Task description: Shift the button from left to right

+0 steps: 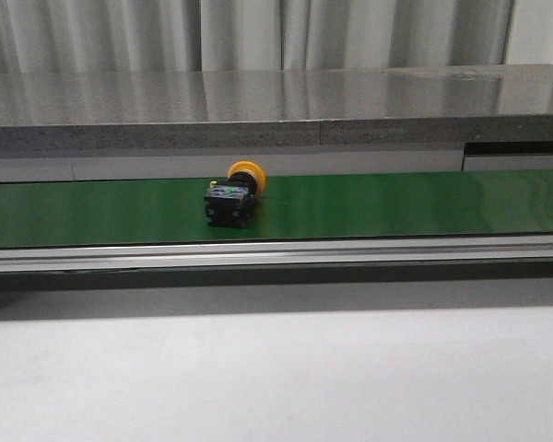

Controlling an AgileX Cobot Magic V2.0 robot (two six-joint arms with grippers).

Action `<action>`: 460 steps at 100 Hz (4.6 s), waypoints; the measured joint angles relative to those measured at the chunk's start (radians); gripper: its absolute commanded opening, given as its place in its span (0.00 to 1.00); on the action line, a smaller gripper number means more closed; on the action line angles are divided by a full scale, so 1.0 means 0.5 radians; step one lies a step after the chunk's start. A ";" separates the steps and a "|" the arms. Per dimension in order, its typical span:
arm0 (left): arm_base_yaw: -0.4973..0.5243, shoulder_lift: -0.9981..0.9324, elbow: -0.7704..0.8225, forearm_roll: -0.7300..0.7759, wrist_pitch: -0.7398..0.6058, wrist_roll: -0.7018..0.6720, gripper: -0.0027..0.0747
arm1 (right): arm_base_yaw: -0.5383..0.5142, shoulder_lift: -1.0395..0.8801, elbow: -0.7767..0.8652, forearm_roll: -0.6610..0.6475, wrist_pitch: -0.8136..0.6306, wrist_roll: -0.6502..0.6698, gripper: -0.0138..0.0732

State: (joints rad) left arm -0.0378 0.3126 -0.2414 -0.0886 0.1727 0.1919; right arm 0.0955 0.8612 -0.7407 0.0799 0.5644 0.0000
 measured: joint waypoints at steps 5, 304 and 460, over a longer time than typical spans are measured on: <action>0.000 0.000 0.000 0.000 0.000 0.000 0.01 | 0.000 0.044 -0.001 0.000 0.002 0.000 0.20; 0.000 0.000 0.000 0.000 0.000 0.000 0.01 | -0.440 1.509 -1.333 -0.284 0.459 0.000 0.36; 0.000 0.000 0.000 0.000 0.000 0.000 0.01 | -1.099 2.216 -1.333 0.053 0.329 -0.223 0.53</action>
State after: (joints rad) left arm -0.0378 0.3126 -0.2414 -0.0886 0.1727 0.1919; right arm -0.4540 1.9692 -1.4071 0.1064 0.7287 -0.1117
